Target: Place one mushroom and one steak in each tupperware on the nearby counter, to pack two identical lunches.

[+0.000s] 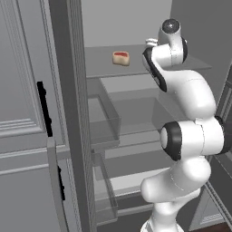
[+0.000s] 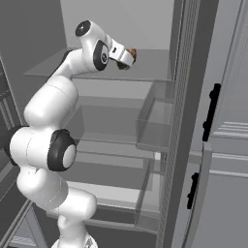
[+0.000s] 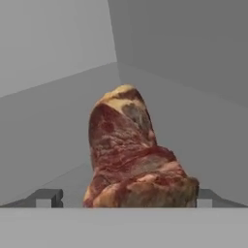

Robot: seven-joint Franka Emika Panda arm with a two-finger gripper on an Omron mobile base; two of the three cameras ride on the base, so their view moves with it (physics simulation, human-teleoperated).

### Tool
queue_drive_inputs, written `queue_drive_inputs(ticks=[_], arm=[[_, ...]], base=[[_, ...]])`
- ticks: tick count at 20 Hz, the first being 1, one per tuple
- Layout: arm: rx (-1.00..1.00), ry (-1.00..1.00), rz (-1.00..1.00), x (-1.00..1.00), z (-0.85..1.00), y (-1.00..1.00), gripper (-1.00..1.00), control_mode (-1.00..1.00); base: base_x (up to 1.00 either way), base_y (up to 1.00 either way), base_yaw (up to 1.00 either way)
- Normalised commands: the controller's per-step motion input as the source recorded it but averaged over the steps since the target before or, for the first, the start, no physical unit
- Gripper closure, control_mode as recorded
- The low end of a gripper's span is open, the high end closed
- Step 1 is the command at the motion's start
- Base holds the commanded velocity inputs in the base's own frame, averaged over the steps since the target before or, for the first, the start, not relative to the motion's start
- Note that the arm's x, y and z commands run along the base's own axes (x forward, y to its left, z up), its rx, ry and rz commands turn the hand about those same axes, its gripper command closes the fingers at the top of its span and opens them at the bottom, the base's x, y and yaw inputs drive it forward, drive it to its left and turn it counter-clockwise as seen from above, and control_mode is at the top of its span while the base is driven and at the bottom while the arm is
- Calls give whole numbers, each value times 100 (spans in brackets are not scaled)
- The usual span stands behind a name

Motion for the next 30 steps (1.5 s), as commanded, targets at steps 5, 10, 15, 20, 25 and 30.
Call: queue_drive_inputs(ticks=[5, 10, 15, 20, 25, 30], arm=[[0, 0, 0, 34, 0, -5, -100, -100], [0, 0, -5, 1, -12, -22, -100, -100], [0, 0, -10, 0, -25, -35, -100, -100], [0, 0, -12, 0, -22, -34, -100, -100], [0, 0, -11, 0, -28, -16, -100, -100], [0, 2, -6, 0, -23, -1, 100, -100]], base=[[0, 0, 0], [0, 0, 0], [0, 0, 0], [0, 0, 0], [0, 0, 0], [0, 0, 0]])
